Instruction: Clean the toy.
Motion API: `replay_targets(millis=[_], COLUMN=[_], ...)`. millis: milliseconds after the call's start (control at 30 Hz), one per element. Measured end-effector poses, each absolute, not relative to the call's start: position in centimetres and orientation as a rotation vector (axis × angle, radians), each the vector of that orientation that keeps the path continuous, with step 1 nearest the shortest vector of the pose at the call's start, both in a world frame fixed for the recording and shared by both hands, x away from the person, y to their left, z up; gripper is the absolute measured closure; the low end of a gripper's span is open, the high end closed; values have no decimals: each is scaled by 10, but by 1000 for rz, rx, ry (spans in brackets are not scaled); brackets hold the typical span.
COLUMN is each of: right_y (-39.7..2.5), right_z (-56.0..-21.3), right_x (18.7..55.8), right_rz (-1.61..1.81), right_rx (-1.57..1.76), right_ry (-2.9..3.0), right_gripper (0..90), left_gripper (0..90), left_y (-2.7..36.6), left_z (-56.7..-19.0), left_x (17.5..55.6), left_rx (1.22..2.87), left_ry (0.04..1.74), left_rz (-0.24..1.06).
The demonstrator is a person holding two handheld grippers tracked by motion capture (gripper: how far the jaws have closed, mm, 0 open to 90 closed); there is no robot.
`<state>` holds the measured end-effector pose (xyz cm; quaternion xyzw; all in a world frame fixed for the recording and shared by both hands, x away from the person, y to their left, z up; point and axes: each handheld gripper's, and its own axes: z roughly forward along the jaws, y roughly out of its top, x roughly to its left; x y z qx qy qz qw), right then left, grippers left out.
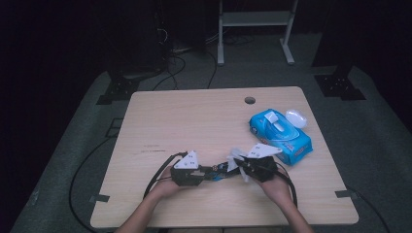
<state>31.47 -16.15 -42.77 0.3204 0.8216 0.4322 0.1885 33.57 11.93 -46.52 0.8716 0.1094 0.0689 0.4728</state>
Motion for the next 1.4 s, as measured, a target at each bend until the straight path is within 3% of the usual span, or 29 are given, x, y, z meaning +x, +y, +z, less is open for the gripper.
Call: replay_targets(millis=[133,300,567,767,1033,1400], right_y=[-173,-156,-194,-170,-198,-188], right_z=[-422,-426,-424,-428,-424,-421], right_x=[316,316,319,314,312,307], right_rz=[1233,1210,1237,1234,1230,1255], right_rx=[959,886,1019,911,983,931], right_ry=[2271,2333,2235,2310,2266,2288], right_gripper=[823,822,822,821,822,821], left_gripper=[714,715,716,716,716,716], left_y=[119,119,119,118,118,118], left_z=[-465,-465,-465,-465,-465,-466], left_x=[335,335,337,336,336,337], left_rx=[2136,2141,2139,2141,2139,2135], left_ry=[265,264,261,264,258,266], left_rz=[172,171,163,167,158,152])
